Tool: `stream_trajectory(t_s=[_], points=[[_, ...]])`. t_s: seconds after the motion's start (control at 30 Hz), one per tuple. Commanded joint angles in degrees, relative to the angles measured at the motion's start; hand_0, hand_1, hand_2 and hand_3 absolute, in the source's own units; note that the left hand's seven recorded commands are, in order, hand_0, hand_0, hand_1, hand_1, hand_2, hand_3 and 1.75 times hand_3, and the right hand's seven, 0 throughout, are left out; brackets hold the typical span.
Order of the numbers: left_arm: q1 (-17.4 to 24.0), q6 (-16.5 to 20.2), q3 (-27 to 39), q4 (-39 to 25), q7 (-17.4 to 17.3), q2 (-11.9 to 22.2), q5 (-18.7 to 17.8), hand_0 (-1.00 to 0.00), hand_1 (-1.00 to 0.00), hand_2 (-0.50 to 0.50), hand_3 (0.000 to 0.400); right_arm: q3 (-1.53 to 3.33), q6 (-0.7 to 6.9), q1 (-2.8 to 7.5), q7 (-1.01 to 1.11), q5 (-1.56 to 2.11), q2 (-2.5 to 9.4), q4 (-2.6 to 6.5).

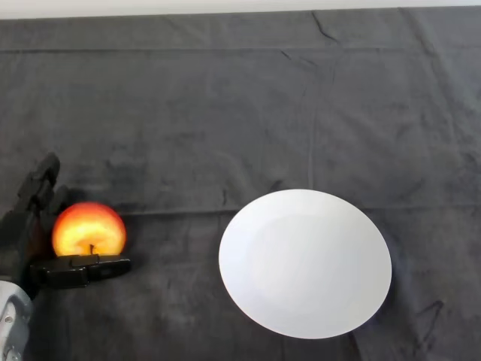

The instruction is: Move the apple to the plate

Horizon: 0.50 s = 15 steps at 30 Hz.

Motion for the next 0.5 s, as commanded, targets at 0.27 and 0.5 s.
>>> stream_trajectory(t_s=[0.27,0.5], points=[[1.98,2.92,-4.51,-0.63,-0.97,1.63,1.49,0.00,-0.74,0.37,0.295,-0.31,0.48,-0.06,0.27,-0.01,-1.19,0.78],[2.38,2.15,-5.12,-0.65,-0.69,1.94,1.71,-1.00,-0.93,-0.03,0.400,-0.31,0.45,-0.06,0.24,-0.01,-1.19,0.77]])
